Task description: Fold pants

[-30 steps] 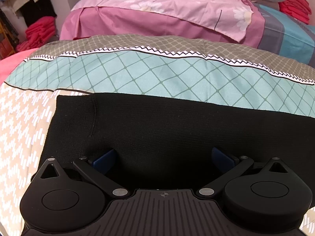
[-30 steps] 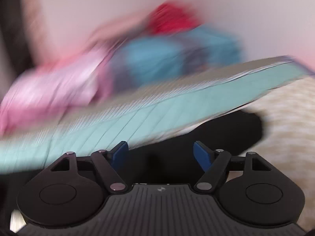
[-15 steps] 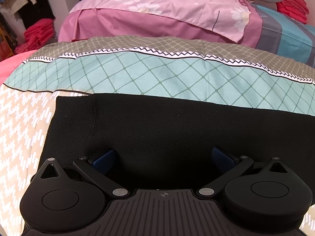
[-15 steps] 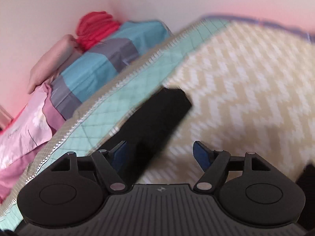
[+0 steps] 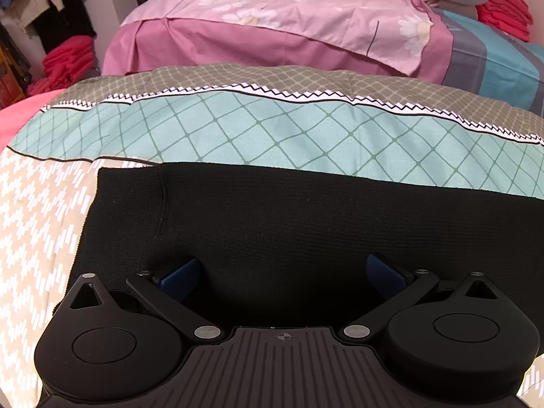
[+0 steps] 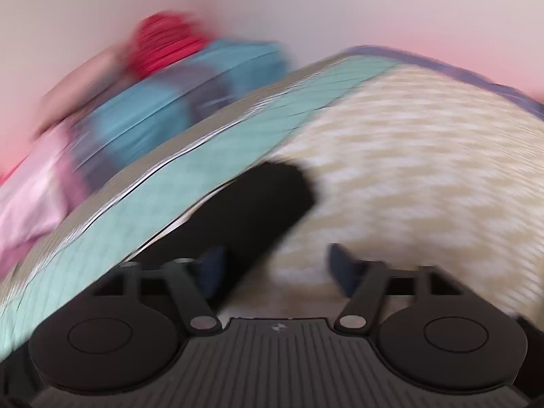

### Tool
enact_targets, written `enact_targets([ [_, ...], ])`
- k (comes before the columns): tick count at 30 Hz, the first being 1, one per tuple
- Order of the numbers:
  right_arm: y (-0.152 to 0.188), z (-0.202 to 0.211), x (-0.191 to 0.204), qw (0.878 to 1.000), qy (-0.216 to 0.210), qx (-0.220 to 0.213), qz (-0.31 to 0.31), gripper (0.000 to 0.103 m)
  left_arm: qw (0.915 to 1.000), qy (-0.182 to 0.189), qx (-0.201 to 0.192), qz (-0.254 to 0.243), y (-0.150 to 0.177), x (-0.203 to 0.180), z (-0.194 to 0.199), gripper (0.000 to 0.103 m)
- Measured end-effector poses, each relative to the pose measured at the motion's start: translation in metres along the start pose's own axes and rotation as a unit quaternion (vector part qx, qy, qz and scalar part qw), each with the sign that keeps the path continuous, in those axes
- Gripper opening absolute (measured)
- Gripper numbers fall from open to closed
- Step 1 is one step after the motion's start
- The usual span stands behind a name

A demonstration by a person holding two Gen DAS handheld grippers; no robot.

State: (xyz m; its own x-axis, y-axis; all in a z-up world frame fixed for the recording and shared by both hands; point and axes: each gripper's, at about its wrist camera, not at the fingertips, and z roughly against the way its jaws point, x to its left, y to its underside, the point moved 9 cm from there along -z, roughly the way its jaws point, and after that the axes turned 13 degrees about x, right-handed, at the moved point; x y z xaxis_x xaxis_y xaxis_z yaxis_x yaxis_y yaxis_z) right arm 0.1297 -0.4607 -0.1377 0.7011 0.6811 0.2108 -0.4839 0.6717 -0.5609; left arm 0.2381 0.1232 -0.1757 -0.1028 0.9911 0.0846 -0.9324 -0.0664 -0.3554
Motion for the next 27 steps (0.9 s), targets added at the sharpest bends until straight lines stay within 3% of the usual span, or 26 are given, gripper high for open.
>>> enact_targets([
  [2, -0.001, 0.011, 0.006, 0.999, 0.017, -0.028, 0.027, 0.079, 1.0000, -0.001, 0.000, 0.000, 0.000, 0.000, 0.000, 0.103],
  [4, 0.005, 0.013, 0.026, 0.996, 0.004, -0.029, 0.081, 0.084, 1.0000, -0.002, 0.000, 0.000, 0.000, 0.000, 0.000, 0.103],
  [6, 0.020, 0.008, 0.052, 0.989, -0.028, 0.003, 0.144, 0.088, 1.0000, -0.003, 0.002, -0.001, -0.001, 0.000, 0.000, 0.103],
  [8, 0.033, -0.005, 0.062, 0.979, -0.005, 0.045, 0.199, 0.083, 0.9999, -0.003, 0.010, 0.001, -0.001, 0.000, 0.002, 0.103],
  [9, 0.029, -0.008, 0.055, 0.981, 0.018, 0.043, 0.190, 0.083, 0.9999, 0.000, 0.016, 0.005, -0.002, 0.002, 0.003, 0.103],
  [11, 0.018, 0.001, 0.027, 0.995, 0.015, 0.042, 0.089, 0.085, 0.9993, 0.013, 0.019, 0.028, -0.001, 0.009, 0.012, 0.103],
  [13, 0.012, 0.012, 0.007, 0.998, 0.029, 0.038, 0.037, 0.085, 0.9979, 0.031, 0.013, 0.055, 0.003, 0.019, 0.023, 0.103],
  [15, 0.015, 0.023, 0.003, 0.996, 0.048, 0.036, 0.067, 0.085, 0.9963, 0.036, 0.006, 0.078, 0.011, 0.031, 0.037, 0.103],
  [17, 0.025, 0.041, 0.008, 0.993, 0.040, 0.034, 0.102, 0.085, 0.9957, 0.031, 0.007, 0.087, 0.024, 0.040, 0.049, 0.103],
  [22, 0.086, 0.097, 0.041, 0.979, -0.022, 0.036, 0.201, 0.088, 0.9974, 0.014, 0.028, 0.065, 0.070, 0.045, 0.073, 0.103],
  [27, 0.163, 0.120, 0.050, 0.950, -0.061, 0.090, 0.291, 0.088, 0.9961, -0.008, 0.072, 0.050, 0.118, 0.054, 0.066, 0.103],
])
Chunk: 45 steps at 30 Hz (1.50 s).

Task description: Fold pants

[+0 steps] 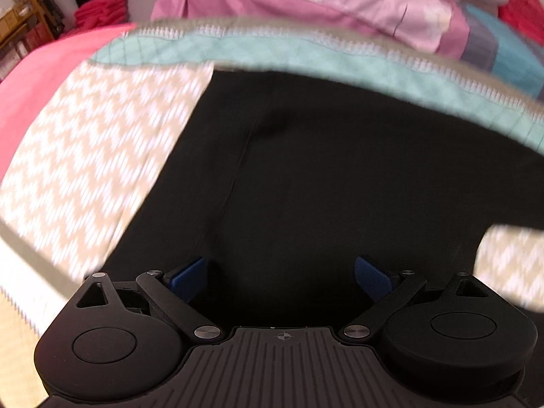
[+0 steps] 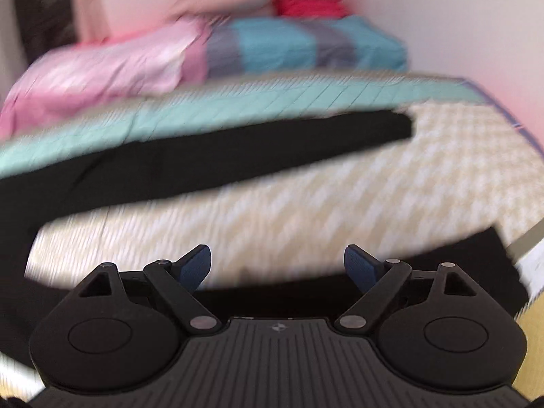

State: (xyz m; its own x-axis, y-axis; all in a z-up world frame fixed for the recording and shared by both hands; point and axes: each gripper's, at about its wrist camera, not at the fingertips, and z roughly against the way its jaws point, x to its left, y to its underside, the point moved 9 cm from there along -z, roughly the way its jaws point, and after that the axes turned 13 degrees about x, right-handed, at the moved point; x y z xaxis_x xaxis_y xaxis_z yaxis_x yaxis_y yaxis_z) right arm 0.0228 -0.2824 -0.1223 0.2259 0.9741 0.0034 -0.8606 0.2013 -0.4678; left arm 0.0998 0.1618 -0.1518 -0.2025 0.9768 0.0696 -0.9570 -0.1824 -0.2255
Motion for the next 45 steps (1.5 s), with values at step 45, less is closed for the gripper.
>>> enact_targets([
  [45, 0.074, 0.041, -0.013, 0.980, -0.161, 0.118, -0.025, 0.073, 0.9673, 0.195, 0.053, 0.154, 0.073, 0.093, 0.025, 0.103],
])
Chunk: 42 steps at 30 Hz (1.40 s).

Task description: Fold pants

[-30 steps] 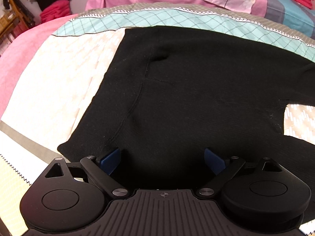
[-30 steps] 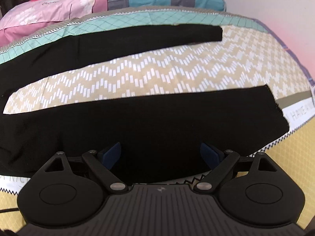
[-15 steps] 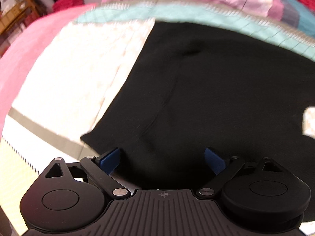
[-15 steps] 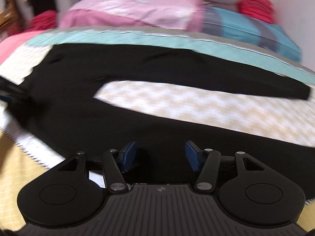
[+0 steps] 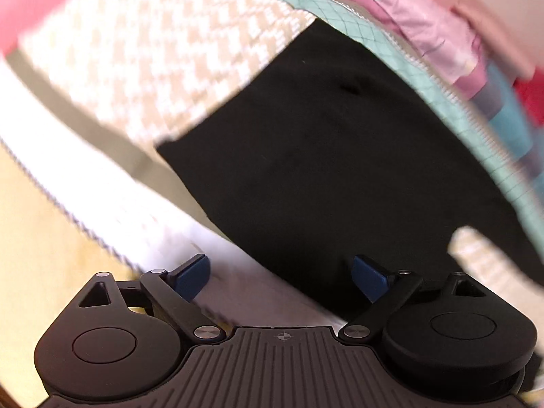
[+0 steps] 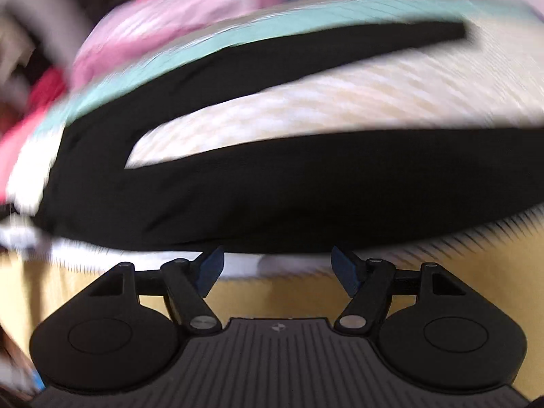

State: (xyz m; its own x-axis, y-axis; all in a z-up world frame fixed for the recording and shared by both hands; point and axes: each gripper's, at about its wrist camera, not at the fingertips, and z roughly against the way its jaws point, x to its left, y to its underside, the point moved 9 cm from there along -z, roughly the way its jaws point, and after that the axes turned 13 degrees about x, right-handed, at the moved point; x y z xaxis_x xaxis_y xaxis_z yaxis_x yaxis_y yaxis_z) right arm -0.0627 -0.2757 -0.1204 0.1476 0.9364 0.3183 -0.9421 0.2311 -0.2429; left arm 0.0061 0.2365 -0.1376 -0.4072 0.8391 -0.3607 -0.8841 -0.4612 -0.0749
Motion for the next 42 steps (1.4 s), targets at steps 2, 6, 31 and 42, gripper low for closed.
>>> enact_targets([
  [2, 0.003, 0.017, -0.044, 0.997, -0.016, -0.021, -0.072, 0.070, 0.9993, 0.030, 0.004, 0.024, 0.001, -0.001, -0.002, 0.103],
  [6, 0.009, 0.036, -0.117, 0.977, -0.037, -0.063, -0.201, 0.065, 0.9973, 0.052, 0.013, 0.049, -0.006, -0.007, -0.011, 0.103],
  [31, -0.032, 0.014, -0.143, 0.964, -0.099, -0.094, -0.227, 0.028, 0.9948, 0.046, 0.003, 0.091, -0.023, -0.014, -0.031, 0.082],
  [42, -0.083, 0.038, -0.117, 0.979, -0.085, -0.099, -0.159, 0.008, 0.9957, 0.072, -0.015, 0.057, -0.060, -0.049, -0.010, 0.075],
])
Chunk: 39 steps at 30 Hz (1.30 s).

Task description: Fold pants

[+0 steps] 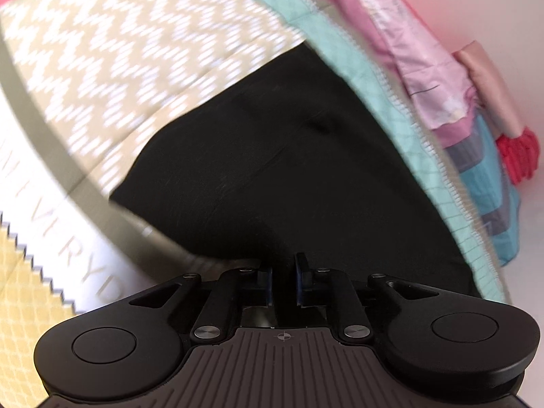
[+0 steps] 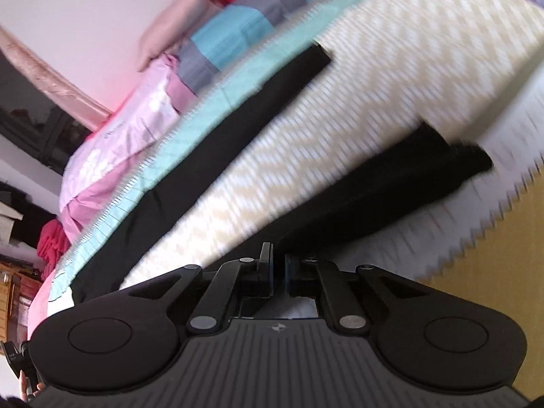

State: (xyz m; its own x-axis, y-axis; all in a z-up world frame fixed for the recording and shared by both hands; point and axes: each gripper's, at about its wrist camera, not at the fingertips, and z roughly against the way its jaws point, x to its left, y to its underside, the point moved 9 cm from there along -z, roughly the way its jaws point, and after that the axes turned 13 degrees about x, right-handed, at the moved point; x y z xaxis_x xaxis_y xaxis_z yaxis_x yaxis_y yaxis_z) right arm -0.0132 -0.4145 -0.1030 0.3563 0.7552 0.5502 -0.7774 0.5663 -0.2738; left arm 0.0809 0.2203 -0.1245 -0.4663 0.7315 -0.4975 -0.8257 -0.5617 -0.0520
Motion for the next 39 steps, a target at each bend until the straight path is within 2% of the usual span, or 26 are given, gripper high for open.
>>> enact_targets([
  [7, -0.067, -0.010, 0.038, 0.999, -0.005, -0.016, 0.041, 0.008, 0.9993, 0.013, -0.008, -0.034, -0.035, -0.041, 0.000, 0.074],
  [12, -0.124, -0.040, 0.059, 0.999, -0.004, -0.005, 0.048, 0.008, 0.9990, 0.003, 0.001, -0.043, -0.076, -0.064, -0.024, 0.074],
  [16, -0.168, -0.086, 0.062, 0.999, 0.013, 0.039, 0.013, 0.008, 0.9981, -0.025, 0.040, -0.041, -0.107, -0.074, -0.055, 0.074],
  [18, -0.187, -0.108, 0.064, 0.998, 0.022, 0.058, 0.006, 0.010, 0.9968, -0.032, 0.068, -0.028, -0.122, -0.077, -0.071, 0.085],
  [21, -0.206, -0.136, 0.061, 0.996, 0.039, 0.084, 0.010, 0.017, 0.9941, -0.030, 0.103, -0.015, -0.131, -0.076, -0.081, 0.089],
  [22, -0.211, -0.142, 0.060, 0.995, 0.043, 0.090, 0.010, 0.025, 0.9930, -0.035, 0.112, -0.016, -0.134, -0.074, -0.080, 0.089],
  [23, -0.215, -0.144, 0.057, 0.995, 0.043, 0.089, 0.011, 0.041, 0.9920, -0.036, 0.119, -0.018, -0.135, -0.075, -0.081, 0.091],
  [25, -0.227, -0.137, 0.052, 0.997, 0.037, 0.070, 0.016, 0.058, 0.9907, -0.024, 0.133, -0.020, -0.134, -0.076, -0.079, 0.099],
  [27, -0.242, -0.113, 0.040, 0.999, 0.035, 0.019, 0.004, 0.060, 0.9912, 0.004, 0.132, -0.007, -0.136, -0.075, -0.071, 0.103],
  [29, -0.252, -0.087, 0.021, 0.999, 0.025, -0.034, -0.034, 0.068, 0.9931, 0.032, 0.113, 0.008, -0.141, -0.073, -0.058, 0.103],
  [30, -0.252, -0.074, 0.012, 0.997, 0.029, -0.057, -0.046, 0.068, 0.9939, 0.043, 0.100, 0.017, -0.143, -0.072, -0.051, 0.103],
  [33, -0.233, -0.050, -0.010, 0.991, 0.089, -0.095, -0.034, 0.068, 0.9947, 0.060, 0.070, 0.045, -0.148, -0.071, -0.036, 0.103],
  [35, -0.210, -0.042, -0.021, 0.985, 0.127, -0.114, -0.026, 0.068, 0.9965, 0.047, 0.048, 0.050, -0.150, -0.069, -0.027, 0.103],
  [37, -0.185, -0.037, -0.023, 0.977, 0.160, -0.142, -0.009, 0.067, 0.9985, 0.007, 0.025, 0.049, -0.150, -0.067, -0.020, 0.103],
  [39, -0.167, -0.037, -0.008, 0.970, 0.175, -0.166, 0.027, 0.065, 0.9985, -0.044, 0.013, 0.030, -0.146, -0.065, -0.014, 0.103],
])
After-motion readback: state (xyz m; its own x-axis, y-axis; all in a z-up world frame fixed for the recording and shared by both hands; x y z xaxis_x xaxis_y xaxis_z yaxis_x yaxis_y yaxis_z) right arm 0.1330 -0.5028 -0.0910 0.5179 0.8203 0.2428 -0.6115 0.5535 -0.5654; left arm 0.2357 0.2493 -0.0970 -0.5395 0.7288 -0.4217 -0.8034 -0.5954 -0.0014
